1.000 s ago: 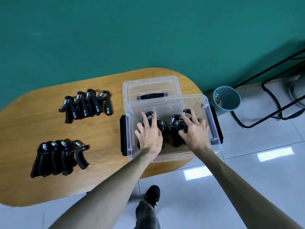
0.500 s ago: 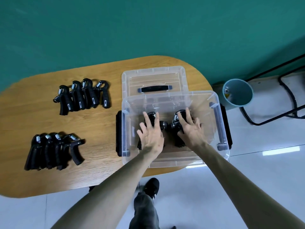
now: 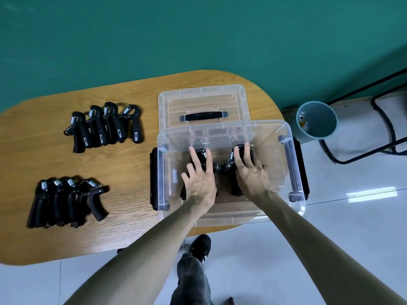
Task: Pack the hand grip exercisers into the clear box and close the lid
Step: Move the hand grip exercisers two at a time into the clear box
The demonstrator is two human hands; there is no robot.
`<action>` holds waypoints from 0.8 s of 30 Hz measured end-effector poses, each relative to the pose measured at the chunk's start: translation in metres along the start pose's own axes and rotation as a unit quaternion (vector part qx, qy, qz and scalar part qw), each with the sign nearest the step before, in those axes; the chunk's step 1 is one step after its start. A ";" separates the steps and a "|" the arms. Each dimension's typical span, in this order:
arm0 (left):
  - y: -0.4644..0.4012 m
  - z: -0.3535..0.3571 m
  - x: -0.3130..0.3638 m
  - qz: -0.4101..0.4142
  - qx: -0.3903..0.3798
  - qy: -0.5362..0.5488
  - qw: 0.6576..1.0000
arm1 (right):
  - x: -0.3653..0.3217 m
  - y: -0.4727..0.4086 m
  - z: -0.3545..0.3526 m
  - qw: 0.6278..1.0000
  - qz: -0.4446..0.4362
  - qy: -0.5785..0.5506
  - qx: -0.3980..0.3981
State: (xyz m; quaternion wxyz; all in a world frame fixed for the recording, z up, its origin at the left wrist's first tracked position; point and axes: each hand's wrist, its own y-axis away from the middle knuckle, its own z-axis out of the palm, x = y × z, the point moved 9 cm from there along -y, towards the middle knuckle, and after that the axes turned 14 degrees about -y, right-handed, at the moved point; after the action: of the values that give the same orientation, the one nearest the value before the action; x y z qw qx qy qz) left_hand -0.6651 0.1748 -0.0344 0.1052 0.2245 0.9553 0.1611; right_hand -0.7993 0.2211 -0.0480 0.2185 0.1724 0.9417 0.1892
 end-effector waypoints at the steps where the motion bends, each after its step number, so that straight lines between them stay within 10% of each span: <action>1: 0.000 0.000 -0.001 -0.002 -0.002 0.001 1.000 | 0.000 0.000 0.001 1.000 -0.004 0.004 0.001; 10: 0.001 -0.019 -0.019 0.017 -0.014 -0.001 1.000 | -0.012 0.009 -0.029 0.996 -0.022 0.039 0.077; 19: 0.028 -0.120 -0.073 0.094 0.227 -0.006 0.969 | -0.121 0.024 -0.114 0.972 -0.134 0.065 0.184; 24: 0.025 -0.127 -0.153 0.063 0.208 0.001 0.976 | -0.200 0.013 -0.114 0.965 -0.196 0.074 0.157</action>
State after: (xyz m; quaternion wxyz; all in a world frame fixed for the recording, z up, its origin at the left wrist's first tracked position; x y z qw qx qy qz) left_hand -0.5551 0.0923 0.1115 0.0447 0.3013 0.9519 -0.0341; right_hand -0.6812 0.1185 0.1219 0.1513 0.0022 0.9885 0.0049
